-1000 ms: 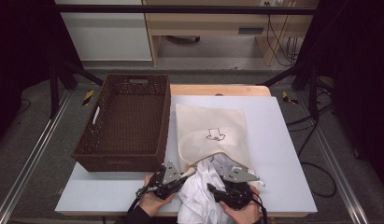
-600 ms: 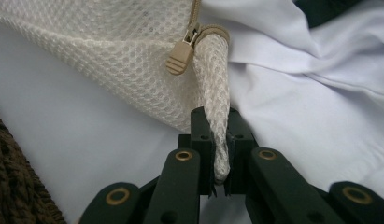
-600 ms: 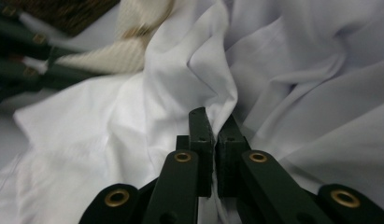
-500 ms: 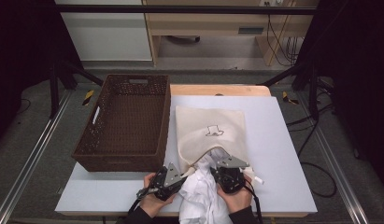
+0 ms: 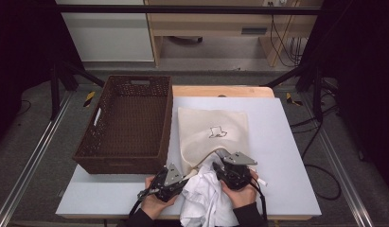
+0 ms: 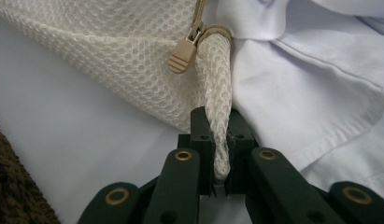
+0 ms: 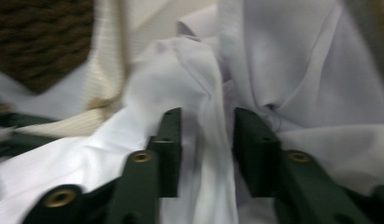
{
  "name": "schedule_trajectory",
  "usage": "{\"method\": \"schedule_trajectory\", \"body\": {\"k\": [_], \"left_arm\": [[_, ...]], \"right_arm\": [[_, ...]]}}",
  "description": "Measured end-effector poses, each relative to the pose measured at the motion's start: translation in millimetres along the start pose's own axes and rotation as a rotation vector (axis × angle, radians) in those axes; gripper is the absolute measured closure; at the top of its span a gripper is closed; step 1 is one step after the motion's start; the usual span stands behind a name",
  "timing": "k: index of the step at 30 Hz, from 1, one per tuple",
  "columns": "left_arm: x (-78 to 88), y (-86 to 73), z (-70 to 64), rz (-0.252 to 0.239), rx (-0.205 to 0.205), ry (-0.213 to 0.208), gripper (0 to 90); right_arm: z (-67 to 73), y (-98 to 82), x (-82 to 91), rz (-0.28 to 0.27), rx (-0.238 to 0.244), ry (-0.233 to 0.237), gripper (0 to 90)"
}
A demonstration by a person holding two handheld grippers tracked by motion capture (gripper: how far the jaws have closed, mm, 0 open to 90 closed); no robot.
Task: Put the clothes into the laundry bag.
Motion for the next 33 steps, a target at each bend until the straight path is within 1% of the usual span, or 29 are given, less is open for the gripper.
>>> {"method": "schedule_trajectory", "body": {"k": [2, 3, 4, 5, 6, 8, 10, 11, 12, 14, 16, 17, 18, 19, 20, 22, 23, 24, 25, 26, 27, 28, 29, 30, 31, 32, 33], "left_arm": [[-0.1, 0.0, 0.8, -0.001, 0.008, -0.006, 84.5], [-0.1, 0.0, 0.8, -0.001, 0.008, -0.006, 84.4], [-0.1, 0.0, 1.0, 0.0, 0.009, -0.007, 84.4], [-0.1, 0.0, 1.1, 0.0, 0.01, -0.008, 84.4], [-0.1, 0.0, 1.2, 0.0, 0.01, -0.009, 84.4], [-0.2, 0.0, 1.3, 0.0, 0.011, -0.009, 84.2], [-0.2, 0.0, 1.8, 0.001, 0.013, -0.013, 84.2], [-0.2, 0.0, 1.8, 0.001, 0.013, -0.013, 84.2], [-0.2, 0.0, 2.2, 0.001, 0.016, -0.016, 84.2], [-0.2, 0.0, 2.1, 0.001, 0.017, -0.016, 84.2], [-0.2, 0.0, 2.3, 0.001, 0.017, -0.017, 84.2], [-0.2, 0.0, 2.3, 0.001, 0.017, -0.017, 84.2], [-0.1, 0.0, 2.6, 0.002, 0.02, -0.018, 84.2], [-0.1, 0.0, 2.7, 0.002, 0.02, -0.019, 84.2], [-0.1, 0.0, 2.6, 0.002, 0.02, -0.019, 84.2], [-0.1, 0.0, 2.5, 0.002, 0.019, -0.018, 84.3], [-0.2, 0.0, 2.4, 0.001, 0.019, -0.017, 84.2], [-0.2, 0.0, 2.5, 0.002, 0.019, -0.018, 84.3], [-0.2, 0.0, 2.5, 0.002, 0.019, -0.018, 84.3], [-0.2, 0.0, 2.8, 0.001, 0.021, -0.02, 84.3], [-0.2, 0.0, 2.8, 0.001, 0.021, -0.02, 84.4], [-0.2, 0.1, 2.7, 0.002, 0.021, -0.021, 84.4], [-0.2, 0.1, 2.7, 0.002, 0.021, -0.021, 84.5], [-0.2, 0.1, 2.4, 0.002, 0.018, -0.018, 84.6], [-0.2, 0.1, 2.4, 0.002, 0.018, -0.018, 84.7], [-0.1, 0.1, 2.6, 0.003, 0.019, -0.019, 84.7], [0.0, 0.1, 2.7, 0.004, 0.018, -0.019, 84.8]], "right_arm": [[3.1, -1.1, 12.5, -0.014, 0.024, 0.02, 50.5], [3.1, -1.1, 12.5, -0.014, 0.024, 0.02, 50.5], [5.9, -5.5, 28.7, -0.019, 0.032, 0.032, 43.5], [6.3, -7.4, 34.1, -0.021, 0.028, 0.03, 41.1], [5.5, -10.2, 40.2, -0.02, 0.024, 0.017, 37.4], [1.5, -17.0, 49.2, 0.006, -0.006, -0.02, 32.2], [-3.8, -26.1, 51.9, 0.03, -0.039, -0.029, 30.3], [-3.8, -26.1, 51.9, 0.03, -0.039, -0.029, 30.3], [-7.9, -34.8, 44.9, 0.062, -0.072, -0.018, 30.2], [-7.8, -37.4, 35.2, 0.095, -0.08, -0.001, 31.0], [-4.4, -37.8, 23.1, 0.131, -0.06, -0.001, 34.5], [-1.8, -37.0, 18.2, 0.15, -0.059, -0.005, 36.0], [0.2, -35.2, 13.6, 0.162, -0.041, -0.019, 40.8], [0.5, -33.8, 11.7, 0.166, -0.031, -0.028, 46.9], [0.4, -32.0, 9.4, 0.169, -0.038, -0.044, 52.9], [-2.5, -28.8, 6.7, 0.166, -0.044, -0.061, 71.3], [-4.2, -27.8, 5.7, 0.17, -0.051, -0.062, 76.2], [-5.8, -26.6, 5.2, 0.17, -0.059, -0.055, 79.2], [-6.4, -25.2, 5.6, 0.169, -0.069, -0.052, 80.9], [-6.7, -23.0, 5.8, 0.158, -0.057, -0.054, 82.0], [-6.7, -23.0, 5.8, 0.158, -0.057, -0.054, 82.0], [-4.7, -16.0, 6.2, 0.13, -0.054, -0.072, 82.8], [-4.7, -16.0, 6.2, 0.13, -0.054, -0.072, 82.8], [-2.3, -7.5, 5.0, 0.105, -0.035, -0.093, 83.0], [-2.3, -7.5, 5.0, 0.105, -0.035, -0.093, 83.0], [-0.8, 4.0, 0.2, 0.084, -0.034, -0.116, 83.0], [-1.3, 8.1, -3.3, 0.08, -0.038, -0.132, 83.1]]}}
Point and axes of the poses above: each handheld gripper's, and its own axes: x roughly backward along the jaws, y roughly out of its top, z roughly to its left, the point moved 1 cm from there along -x, roughly forward along the jaws, and after that the axes turned 1 degree about z, right-handed, at the moved point
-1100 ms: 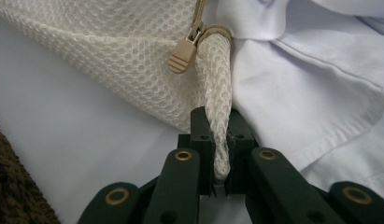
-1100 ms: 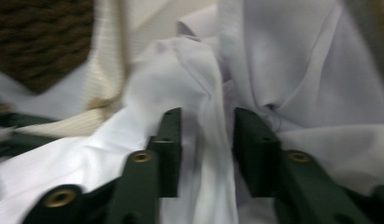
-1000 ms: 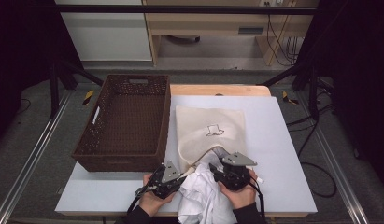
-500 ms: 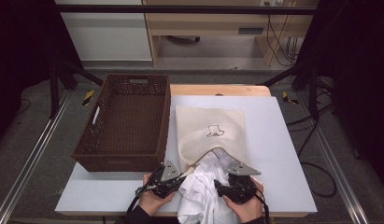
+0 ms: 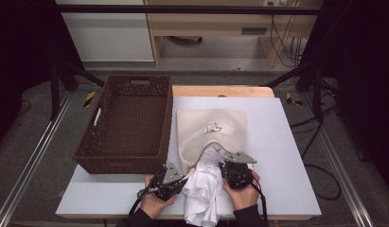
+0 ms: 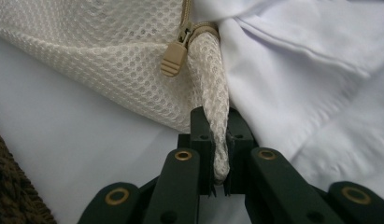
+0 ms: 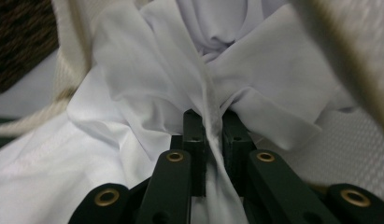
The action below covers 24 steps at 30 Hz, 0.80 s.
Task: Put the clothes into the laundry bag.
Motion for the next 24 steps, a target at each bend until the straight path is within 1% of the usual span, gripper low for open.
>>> {"method": "schedule_trajectory", "body": {"k": [2, 3, 4, 5, 7, 8, 9, 10, 13, 15, 16, 17, 18, 19, 20, 21, 22, 23, 24], "left_arm": [[0.0, 0.0, 0.1, 0.001, 0.0, 0.0, 84.9], [0.0, 0.0, -0.1, 0.001, -0.002, 0.001, 85.0], [0.0, 0.0, -0.1, 0.001, -0.002, 0.001, 85.0], [0.0, 0.0, -0.2, 0.001, -0.002, 0.002, 85.1], [0.0, 0.0, -0.2, 0.001, -0.004, 0.002, 85.1], [0.0, 0.0, -0.2, 0.001, -0.004, 0.002, 85.1], [0.0, 0.0, -0.7, 0.001, -0.008, 0.004, 85.1], [-0.1, 0.0, -0.9, 0.0, -0.009, 0.006, 85.0], [0.0, 0.0, -0.5, 0.001, -0.007, 0.003, 84.9], [0.0, -0.1, -0.7, 0.0, -0.008, 0.004, 84.9], [0.0, -0.1, -0.7, 0.0, -0.008, 0.004, 84.9], [-0.1, -0.1, -0.9, -0.001, -0.009, 0.005, 84.8], [-0.1, -0.1, -0.9, -0.001, -0.009, 0.005, 84.8], [-0.1, -0.1, -0.9, -0.001, -0.008, 0.005, 84.8], [-0.1, -0.1, -0.6, 0.0, -0.007, 0.003, 84.8], [0.0, -0.1, -0.3, 0.0, -0.005, 0.002, 84.8], [0.0, -0.1, -0.3, 0.0, -0.005, 0.002, 84.7], [0.0, -0.1, -0.2, 0.0, -0.003, 0.0, 84.7], [0.0, -0.1, -0.1, 0.0, -0.004, 0.0, 84.7]], "right_arm": [[-0.5, 2.8, -2.7, -0.006, -0.005, -0.005, 83.1], [-3.8, 8.2, -11.9, -0.018, -0.009, -0.054, 83.1], [-3.8, 8.2, -11.9, -0.018, -0.009, -0.054, 83.1], [-8.0, 8.5, -22.0, -0.022, -0.014, -0.115, 82.8], [-14.4, 4.5, -33.1, -0.013, -0.013, -0.147, 81.2], [-17.1, 1.1, -38.2, -0.012, -0.026, -0.142, 79.5], [-20.1, -3.0, -40.7, -0.014, -0.038, -0.13, 78.5], [-20.7, -4.5, -39.2, -0.024, -0.051, -0.116, 77.1], [-21.9, -7.0, -23.8, -0.06, -0.027, -0.059, 66.3], [-20.7, -6.9, -8.8, -0.096, -0.02, 0.001, 55.3], [-20.7, -6.9, -8.8, -0.096, -0.02, 0.001, 55.3], [-17.9, -5.5, 6.7, -0.111, -0.004, 0.063, 45.3], [-16.3, -5.9, 12.0, -0.118, 0.001, 0.077, 42.7], [-13.8, -7.3, 18.0, -0.126, 0.002, 0.106, 39.1], [-11.4, -9.6, 22.1, -0.118, 0.002, 0.134, 35.5], [-8.4, -12.5, 24.5, -0.095, 0.0, 0.159, 32.8], [-5.3, -16.0, 25.2, -0.08, 0.01, 0.177, 30.7], [-0.1, -20.9, 24.6, -0.052, 0.006, 0.187, 29.7], [2.9, -23.9, 23.1, -0.038, 0.01, 0.193, 28.5]]}}
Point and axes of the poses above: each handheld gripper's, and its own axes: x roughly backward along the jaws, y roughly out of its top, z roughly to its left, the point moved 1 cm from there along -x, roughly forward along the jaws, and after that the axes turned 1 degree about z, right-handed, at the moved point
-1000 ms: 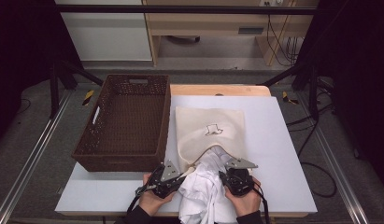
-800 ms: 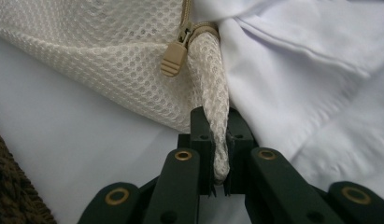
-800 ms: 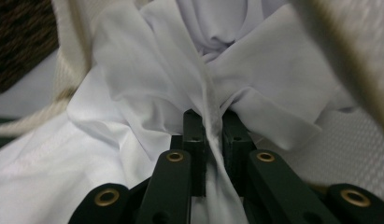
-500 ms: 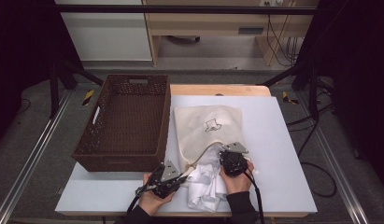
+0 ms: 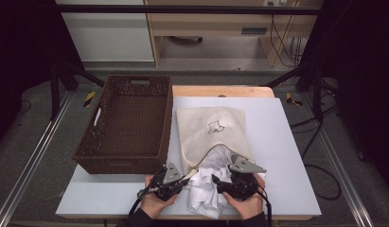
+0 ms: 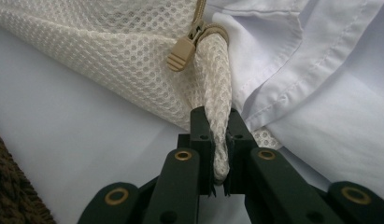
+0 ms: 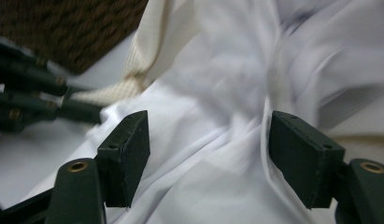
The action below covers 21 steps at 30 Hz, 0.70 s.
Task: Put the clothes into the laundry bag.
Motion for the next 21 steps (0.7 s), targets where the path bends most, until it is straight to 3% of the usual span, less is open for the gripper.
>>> {"method": "schedule_trajectory", "body": {"k": [2, 5, 8, 9, 11, 13, 16, 17, 21], "left_arm": [[0.0, 0.0, 0.0, 0.0, 0.0, 0.001, 84.8], [0.0, 0.0, 0.2, 0.0, 0.002, -0.002, 84.7], [0.0, 0.0, 0.3, 0.0, 0.002, -0.002, 84.8], [0.1, 0.0, 0.4, 0.0, 0.004, -0.002, 84.9], [0.4, 0.3, 0.1, 0.002, 0.004, -0.002, 85.2], [2.3, 0.7, 1.4, 0.008, 0.03, -0.031, 85.7], [5.9, 1.1, 0.4, 0.013, 0.022, -0.036, 85.9], [11.4, 1.9, -0.9, 0.017, 0.013, -0.044, 85.9], [18.0, -1.7, -3.9, 0.023, 0.0, -0.042, 85.9]], "right_arm": [[8.8, -6.6, -8.4, 0.049, 0.009, 0.006, 27.6], [17.2, -12.4, -30.4, 0.144, 0.045, -0.026, 30.8], [19.3, -13.3, -38.0, 0.148, 0.079, -0.058, 38.2], [20.9, -9.7, -39.1, 0.154, 0.079, -0.126, 55.5], [18.6, -7.6, -40.2, 0.141, 0.073, -0.167, 71.6], [14.9, -4.2, -41.8, 0.13, 0.053, -0.17, 78.6], [10.1, 0.4, -43.5, 0.107, 0.036, -0.167, 81.6], [5.1, 8.5, -45.0, 0.062, 0.017, -0.19, 82.4], [-4.0, 25.7, -47.5, -0.032, -0.003, -0.255, 82.2]]}}
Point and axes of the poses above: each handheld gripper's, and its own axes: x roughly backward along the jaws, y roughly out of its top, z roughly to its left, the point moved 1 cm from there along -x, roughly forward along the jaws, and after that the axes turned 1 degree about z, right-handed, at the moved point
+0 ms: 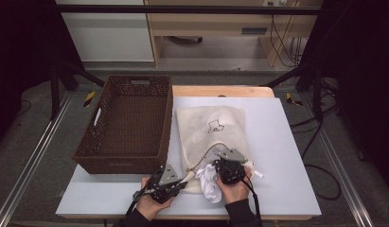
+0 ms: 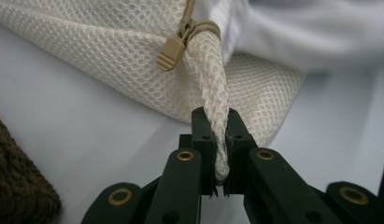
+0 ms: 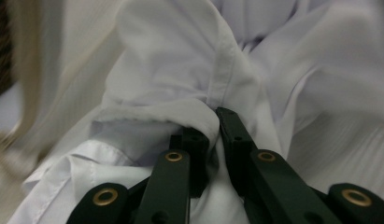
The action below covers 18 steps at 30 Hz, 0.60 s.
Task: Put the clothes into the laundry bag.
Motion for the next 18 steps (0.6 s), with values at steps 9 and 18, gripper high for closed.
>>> {"method": "schedule_trajectory", "body": {"k": [9, 18], "left_arm": [[-5.1, -8.6, 2.3, -0.019, 0.015, -0.006, 85.2], [-5.5, -9.1, 1.4, -0.023, 0.012, 0.0, 84.6]], "right_arm": [[-2.4, -4.1, -17.3, -0.009, 0.015, 0.035, 63.8], [-2.5, -11.4, 31.6, -0.05, 0.03, 0.197, 34.7]]}}
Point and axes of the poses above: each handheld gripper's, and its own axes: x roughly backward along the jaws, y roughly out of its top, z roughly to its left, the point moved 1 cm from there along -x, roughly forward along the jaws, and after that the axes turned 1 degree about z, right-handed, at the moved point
